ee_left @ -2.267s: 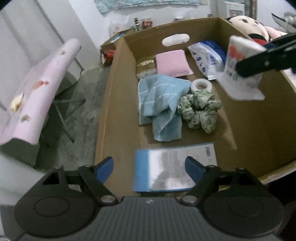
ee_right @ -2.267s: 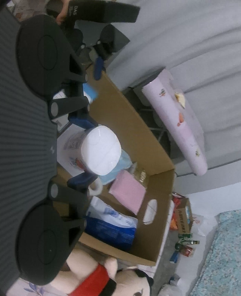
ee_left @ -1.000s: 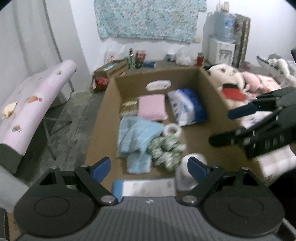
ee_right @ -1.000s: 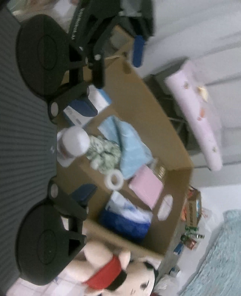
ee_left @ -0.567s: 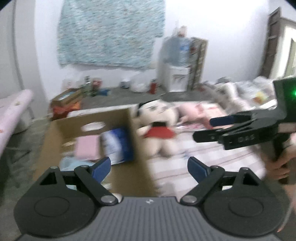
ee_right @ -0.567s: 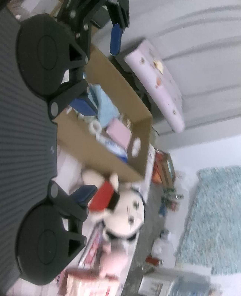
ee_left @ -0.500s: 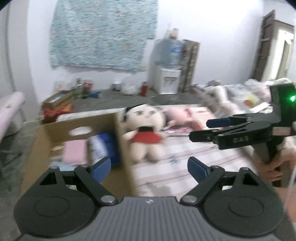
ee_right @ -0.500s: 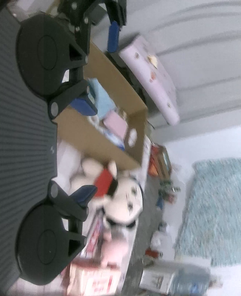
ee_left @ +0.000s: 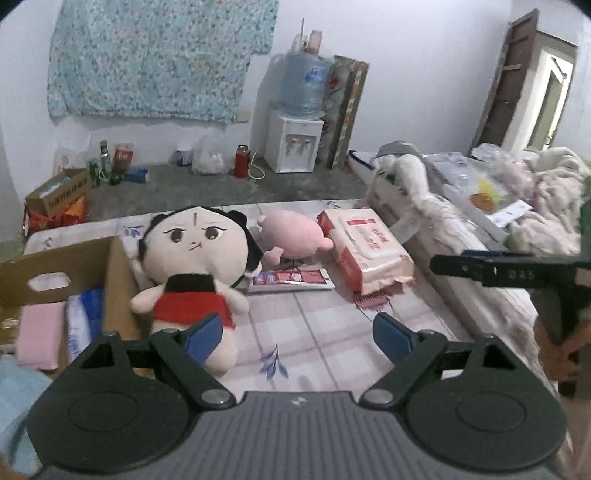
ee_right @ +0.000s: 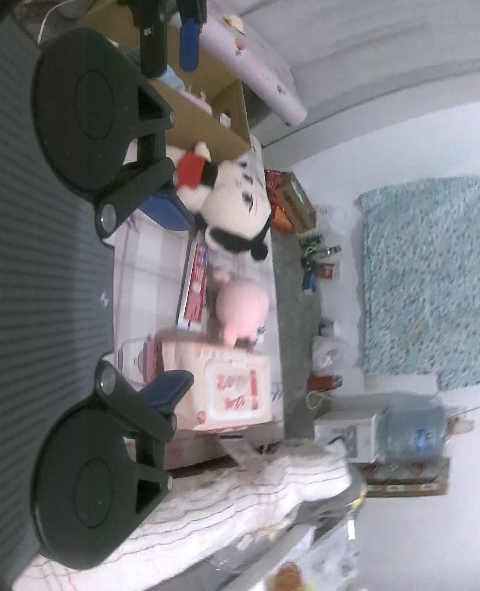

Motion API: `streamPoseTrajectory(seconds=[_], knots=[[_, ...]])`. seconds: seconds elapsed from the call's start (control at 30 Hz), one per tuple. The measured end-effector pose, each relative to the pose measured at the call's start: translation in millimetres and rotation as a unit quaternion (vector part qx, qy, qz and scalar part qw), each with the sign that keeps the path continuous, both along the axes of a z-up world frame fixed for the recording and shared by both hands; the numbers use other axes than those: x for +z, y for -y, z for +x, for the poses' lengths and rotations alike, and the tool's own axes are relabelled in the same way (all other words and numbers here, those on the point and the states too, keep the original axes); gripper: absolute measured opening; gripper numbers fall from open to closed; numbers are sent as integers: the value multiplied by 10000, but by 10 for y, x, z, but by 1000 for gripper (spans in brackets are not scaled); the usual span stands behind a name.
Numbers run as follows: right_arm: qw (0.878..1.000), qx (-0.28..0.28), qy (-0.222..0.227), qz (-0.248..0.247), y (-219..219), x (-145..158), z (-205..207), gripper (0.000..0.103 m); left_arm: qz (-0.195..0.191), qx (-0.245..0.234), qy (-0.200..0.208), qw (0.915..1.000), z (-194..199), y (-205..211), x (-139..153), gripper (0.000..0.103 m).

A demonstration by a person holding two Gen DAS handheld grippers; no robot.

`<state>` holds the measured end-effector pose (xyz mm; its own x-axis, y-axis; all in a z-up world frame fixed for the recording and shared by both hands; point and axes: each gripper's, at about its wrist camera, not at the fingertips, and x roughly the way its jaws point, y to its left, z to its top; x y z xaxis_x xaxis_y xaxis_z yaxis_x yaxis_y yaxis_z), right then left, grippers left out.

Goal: Organize soft objects
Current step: 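Withdraw both grippers from the box toward the bed, then grasp pink plush pig with right gripper while left gripper grasps red toothpaste tube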

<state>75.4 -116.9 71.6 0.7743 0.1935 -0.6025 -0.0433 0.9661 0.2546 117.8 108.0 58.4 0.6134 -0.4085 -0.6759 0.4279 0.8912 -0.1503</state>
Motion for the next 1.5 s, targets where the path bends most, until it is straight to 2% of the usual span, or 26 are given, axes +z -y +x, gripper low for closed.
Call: streamPoseTrajectory(seconds=[0.03,0.1,0.2,0.23,0.3,0.4,0.5,0.53,0.6,0.63,0.7,0.77,0.87,0.93,1.07,1.13,1.2,1.27,1.3,1.33,1.37,1.43,1.5], knots=[[10000,-65,-18,5,44,-77,43,83,-63,79,-42,9999,80,51,-60,88],[9997,-202,-109,81,157,-252,199,83,-432,241,-335,9982,266,125,-220,88],[9979,-271,-319,485,251,-484,493,83,-1382,434,-1232,9818,543,208,-586,85],[9970,-310,-375,599,305,-529,583,83,-1445,529,-1316,9793,611,275,-693,80],[9961,-253,-462,701,339,-580,818,83,-1196,858,-1221,9815,737,425,-879,74],[9965,-144,-569,588,349,-616,1198,83,-816,1143,-754,9872,882,622,-1064,71],[9964,-113,-608,577,369,-650,1482,83,-541,1121,-291,9918,988,789,-1173,69],[9963,-91,-604,606,369,-664,1535,83,-497,1152,-279,9917,1026,836,-1203,69],[9960,-56,-634,634,359,-693,1652,83,-751,1334,-324,9877,1102,884,-1253,68],[9966,-109,-593,555,333,-700,1709,83,-742,1359,-199,9877,1109,937,-1258,65],[9984,-47,-501,259,247,-701,1845,83,-248,1214,305,9918,1077,1115,-1266,56],[9987,118,-499,-20,116,-725,2044,83,137,1019,611,9928,1034,1245,-1295,56],[9977,222,-607,-222,-25,-783,2373,83,83,890,381,9953,1136,1250,-1425,56],[9970,237,-607,-430,-137,-832,2552,83,107,939,607,9937,1184,1234,-1465,56],[9922,135,-744,-994,-384,-994,2932,83,906,664,650,9915,1231,1396,-1499,57],[9920,83,-735,-1022,-438,-1089,3078,83,1175,533,653,9895,1202,1446,-1501,57],[9909,67,-817,-1073,-472,-1112,3168,83,1316,367,592,9889,1149,1453,-1513,60],[9849,301,-951,-1417,-590,-1116,3217,82,1405,221,469,9887,1055,1428,-1524,65],[9831,373,-981,-1497,-617,-1104,3215,82,1422,156,290,9893,1022,1403,-1555,66],[9821,422,-1037,-1513,-629,-1081,3202,82,942,256,36,9952,1002,1270,-1561,64],[9823,453,-1096,-1447,-605,-1066,3187,82,665,319,-10,9973,965,1154,-1555,59],[9833,401,-1165,-1336,-529,-1055,3137,82,802,411,28,9959,893,1066,-1557,55],[9849,374,-1207,-1181,-436,-1056,3060,82,723,504,22,9961,859,963,-1566,55]])
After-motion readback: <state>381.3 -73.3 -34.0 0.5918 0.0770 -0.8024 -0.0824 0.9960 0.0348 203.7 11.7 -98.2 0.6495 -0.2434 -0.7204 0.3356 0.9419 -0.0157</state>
